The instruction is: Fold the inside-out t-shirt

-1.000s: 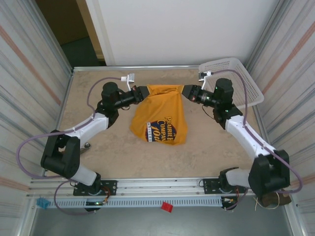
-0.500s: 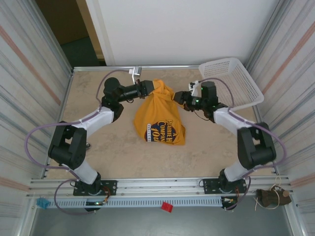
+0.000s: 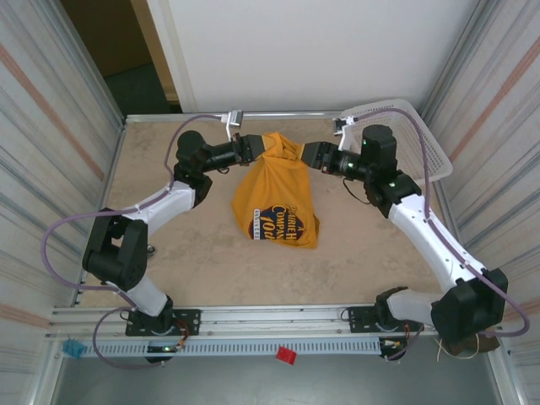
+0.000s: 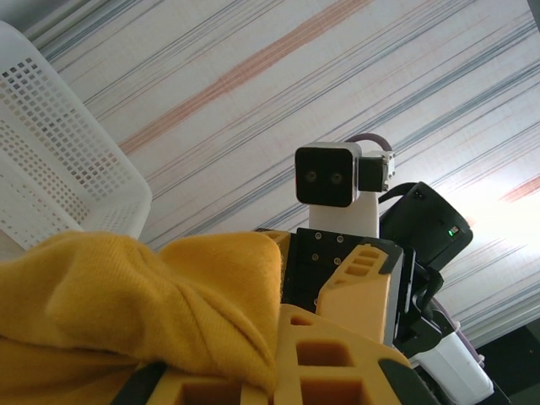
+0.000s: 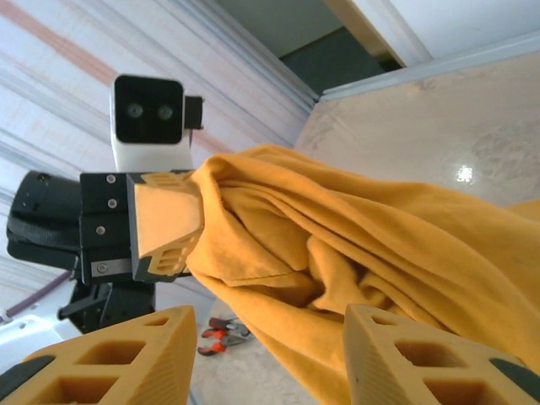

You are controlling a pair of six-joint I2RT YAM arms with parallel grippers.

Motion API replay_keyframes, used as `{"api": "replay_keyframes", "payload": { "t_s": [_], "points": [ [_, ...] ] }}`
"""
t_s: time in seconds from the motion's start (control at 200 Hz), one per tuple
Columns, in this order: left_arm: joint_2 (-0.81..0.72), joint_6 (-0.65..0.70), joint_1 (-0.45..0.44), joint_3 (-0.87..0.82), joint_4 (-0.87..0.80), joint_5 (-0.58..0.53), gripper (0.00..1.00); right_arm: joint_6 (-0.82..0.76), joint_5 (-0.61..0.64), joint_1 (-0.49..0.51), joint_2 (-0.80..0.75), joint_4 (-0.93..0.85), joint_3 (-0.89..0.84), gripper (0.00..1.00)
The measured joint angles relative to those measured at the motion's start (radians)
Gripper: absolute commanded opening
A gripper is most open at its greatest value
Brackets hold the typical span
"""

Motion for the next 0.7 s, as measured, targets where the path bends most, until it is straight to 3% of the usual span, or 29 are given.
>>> {"api": "replay_keyframes", "payload": {
  "t_s": [0.296,0.326,0.431,0.701],
  "points": [
    [0.000,0.010,-0.006,0.002,-0.023,-0.001,0.00,-0.002,0.025,0.034,0.156,0.000,0.027,0.42],
    [0.000,0.012,-0.007,0.002,-0.028,-0.001,0.00,-0.002,0.026,0.038,0.168,0.001,0.027,0.36],
    [0.000,0.019,-0.008,0.003,-0.036,-0.002,0.00,-0.006,0.025,0.047,0.190,0.002,0.027,0.00],
    [-0.011,0.062,0.000,-0.023,-0.091,-0.071,0.00,-0.009,-0.040,-0.019,0.146,-0.026,0.053,0.00]
  ]
}}
